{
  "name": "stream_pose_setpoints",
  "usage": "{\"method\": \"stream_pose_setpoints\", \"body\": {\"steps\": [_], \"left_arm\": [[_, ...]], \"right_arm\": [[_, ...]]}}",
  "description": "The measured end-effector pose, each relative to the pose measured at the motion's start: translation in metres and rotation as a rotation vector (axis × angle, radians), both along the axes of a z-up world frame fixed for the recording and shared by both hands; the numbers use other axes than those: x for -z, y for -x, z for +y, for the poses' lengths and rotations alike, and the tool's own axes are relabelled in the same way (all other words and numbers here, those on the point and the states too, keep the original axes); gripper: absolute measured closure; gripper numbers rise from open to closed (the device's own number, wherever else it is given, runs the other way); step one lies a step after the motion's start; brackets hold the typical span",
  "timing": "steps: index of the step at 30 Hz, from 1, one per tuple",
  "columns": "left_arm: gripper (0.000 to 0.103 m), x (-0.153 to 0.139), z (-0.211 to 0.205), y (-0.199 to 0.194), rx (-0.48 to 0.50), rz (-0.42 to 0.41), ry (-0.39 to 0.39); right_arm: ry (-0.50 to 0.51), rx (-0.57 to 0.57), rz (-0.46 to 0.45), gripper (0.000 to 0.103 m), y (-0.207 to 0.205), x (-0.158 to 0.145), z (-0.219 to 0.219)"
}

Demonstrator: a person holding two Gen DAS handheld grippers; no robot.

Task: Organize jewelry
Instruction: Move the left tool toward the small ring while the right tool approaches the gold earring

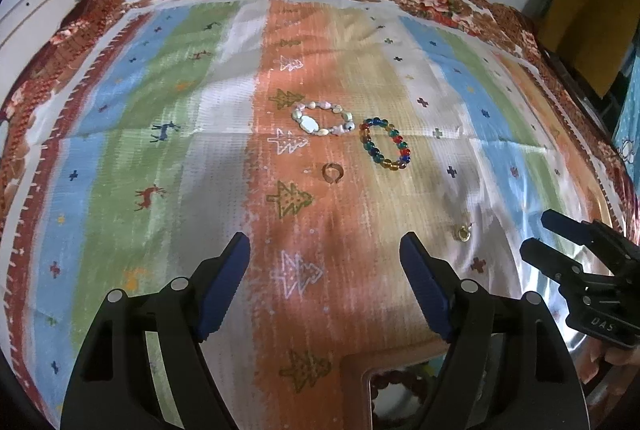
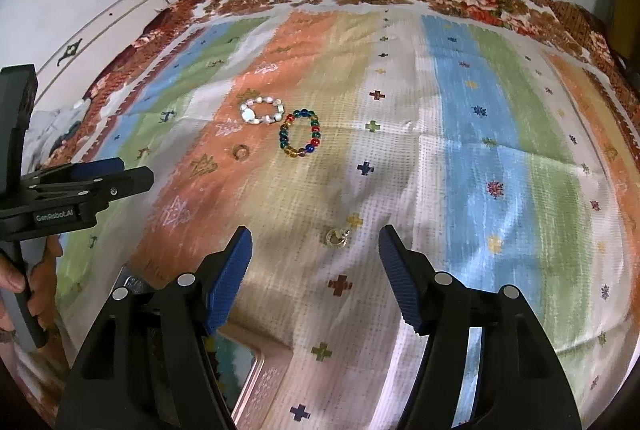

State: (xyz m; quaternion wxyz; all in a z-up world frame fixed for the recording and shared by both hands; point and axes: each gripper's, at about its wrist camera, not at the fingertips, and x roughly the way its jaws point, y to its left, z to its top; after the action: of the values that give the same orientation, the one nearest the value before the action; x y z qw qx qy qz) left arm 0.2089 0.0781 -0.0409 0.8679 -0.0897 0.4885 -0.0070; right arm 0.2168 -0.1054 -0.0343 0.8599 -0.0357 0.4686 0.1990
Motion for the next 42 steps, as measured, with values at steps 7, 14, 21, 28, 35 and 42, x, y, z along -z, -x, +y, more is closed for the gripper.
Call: {"method": "stream_pose_setpoints", "body": {"steps": [7,14,21,28,35,42], "left_arm": [[0.026,0.008,0.001,-0.020,0.004,0.018,0.019],[0.026,0.019,0.003,-0.037,0.002,0.047,0.024],[0.026,0.029,0.001,-0.052,0.013,0.066,0.014],[0.027,0.041,-0.002,-0.067,0.026,0.087,-0.006],[0.029,0.057,-0.005,-0.086,0.036,0.111,-0.016],[0.045,0.069,-0.009,-0.102,0.063,0.142,-0.015]], "right_arm": [[0.020,-0.006,0.055,0.037,-0.014,0.016,0.005],[0.020,0.001,0.112,0.037,-0.028,0.030,0.006],[0.018,0.017,0.166,0.037,-0.043,0.045,0.005],[0.023,0.033,0.212,0.037,-0.054,0.058,0.003],[0.051,0.022,0.238,0.037,-0.060,0.068,0.008],[0.073,0.014,0.264,0.037,-0.067,0.076,0.011]]}}
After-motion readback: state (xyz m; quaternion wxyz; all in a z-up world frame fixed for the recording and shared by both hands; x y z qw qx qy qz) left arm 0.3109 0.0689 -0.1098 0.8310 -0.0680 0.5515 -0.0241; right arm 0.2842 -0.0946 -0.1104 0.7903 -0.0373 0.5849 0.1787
